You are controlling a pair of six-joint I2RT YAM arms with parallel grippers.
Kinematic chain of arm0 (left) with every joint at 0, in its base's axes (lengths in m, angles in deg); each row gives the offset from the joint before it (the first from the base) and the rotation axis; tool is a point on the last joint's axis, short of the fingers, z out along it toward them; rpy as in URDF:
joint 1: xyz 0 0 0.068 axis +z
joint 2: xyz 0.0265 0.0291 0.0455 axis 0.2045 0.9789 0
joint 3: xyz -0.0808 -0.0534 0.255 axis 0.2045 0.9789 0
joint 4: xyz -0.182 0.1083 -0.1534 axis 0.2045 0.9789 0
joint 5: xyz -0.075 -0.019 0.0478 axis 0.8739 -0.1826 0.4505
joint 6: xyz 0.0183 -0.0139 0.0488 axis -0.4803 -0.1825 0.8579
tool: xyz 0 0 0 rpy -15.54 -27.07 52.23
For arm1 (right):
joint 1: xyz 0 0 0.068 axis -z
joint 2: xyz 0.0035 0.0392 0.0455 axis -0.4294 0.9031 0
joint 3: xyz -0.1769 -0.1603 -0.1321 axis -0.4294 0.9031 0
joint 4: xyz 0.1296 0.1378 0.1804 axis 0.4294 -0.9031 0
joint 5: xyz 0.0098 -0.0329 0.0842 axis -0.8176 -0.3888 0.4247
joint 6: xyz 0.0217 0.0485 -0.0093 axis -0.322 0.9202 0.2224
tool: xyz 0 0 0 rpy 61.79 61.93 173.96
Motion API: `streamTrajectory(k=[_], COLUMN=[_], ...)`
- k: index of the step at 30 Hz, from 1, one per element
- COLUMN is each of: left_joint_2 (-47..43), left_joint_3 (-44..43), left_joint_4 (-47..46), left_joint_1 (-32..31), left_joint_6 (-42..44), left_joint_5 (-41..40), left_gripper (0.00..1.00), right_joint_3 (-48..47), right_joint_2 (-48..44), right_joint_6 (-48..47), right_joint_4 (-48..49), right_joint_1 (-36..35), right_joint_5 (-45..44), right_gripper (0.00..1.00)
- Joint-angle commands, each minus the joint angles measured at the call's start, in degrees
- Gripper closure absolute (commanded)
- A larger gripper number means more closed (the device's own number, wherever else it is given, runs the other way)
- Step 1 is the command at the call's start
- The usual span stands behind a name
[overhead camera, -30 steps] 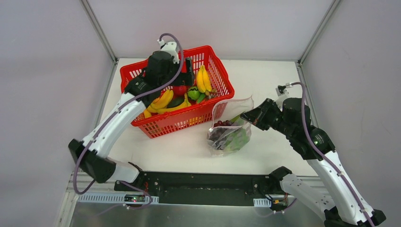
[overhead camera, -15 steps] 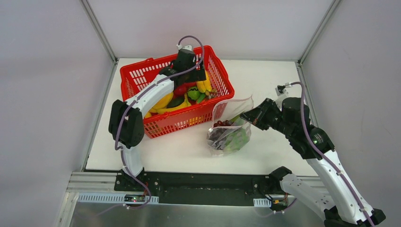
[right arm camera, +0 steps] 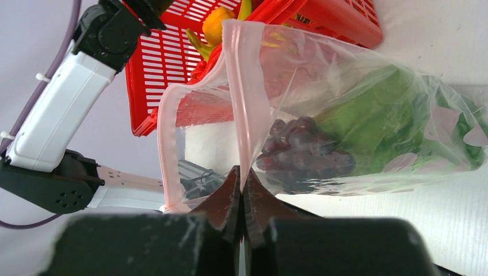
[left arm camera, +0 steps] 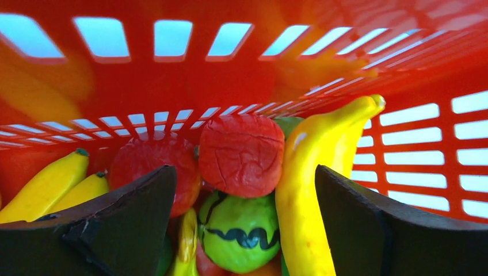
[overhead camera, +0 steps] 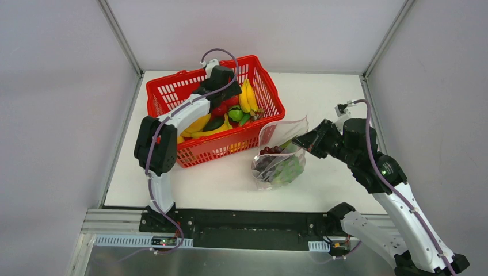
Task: Place the food in the zip-top bag and seal the zipper
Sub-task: Pick up the fake fruit from the bin.
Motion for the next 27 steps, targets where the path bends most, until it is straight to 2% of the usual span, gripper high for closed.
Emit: streamTrajectory(k=[1, 5, 10, 12, 20, 22, 27], left_joint_2=[3.08, 4.81, 6.72, 7.52, 4.86, 2.69, -5.04], left_joint_3=[1.22, 1.93, 2.34, 2.28, 8.24, 10.18, 14.94], left_joint_4=[-8.53, -10.73, -8.28, -7.06, -11.38, -12.57, -15.17], left_joint_1=[-0.29, -0.45, -0.57, -0.57, -0.94, -1.36, -2.59], left_joint_6=[-3.71, -4.58, -5.95, -6.36, -7.01, -6.2, -3.21], left_joint_5=[-1.72, 0.42, -0.73, -0.38, 0.41, -0.33, -1.71], left_gripper=[0.11, 0.17, 0.18, 0.21, 0.56, 0.68, 0.84], right_joint_3=[-1.54, -1.39, -1.43, -1.36, -0.92, -0.9, -0.73], right_joint_2=[-0.21, -0.46, -0.25, -0.21, -0.92, -1.11, -1.36], right_joint_6=[-0.33, -0.42, -0.68, -0.69, -0.51, -0.42, -0.24], right_joint_4=[2.55, 2.34, 2.33, 2.33, 2.41, 2.45, 2.55], right_joint_1=[0.13, 0.16, 0.11, 0.14, 0.13, 0.16, 0.09], right_joint_5=[0.91, 0.59, 0.78, 0.89, 1.09, 1.07, 1.2], right_gripper=[0.99, 0.98, 0.98, 0.98, 0.98, 0.98, 0.98])
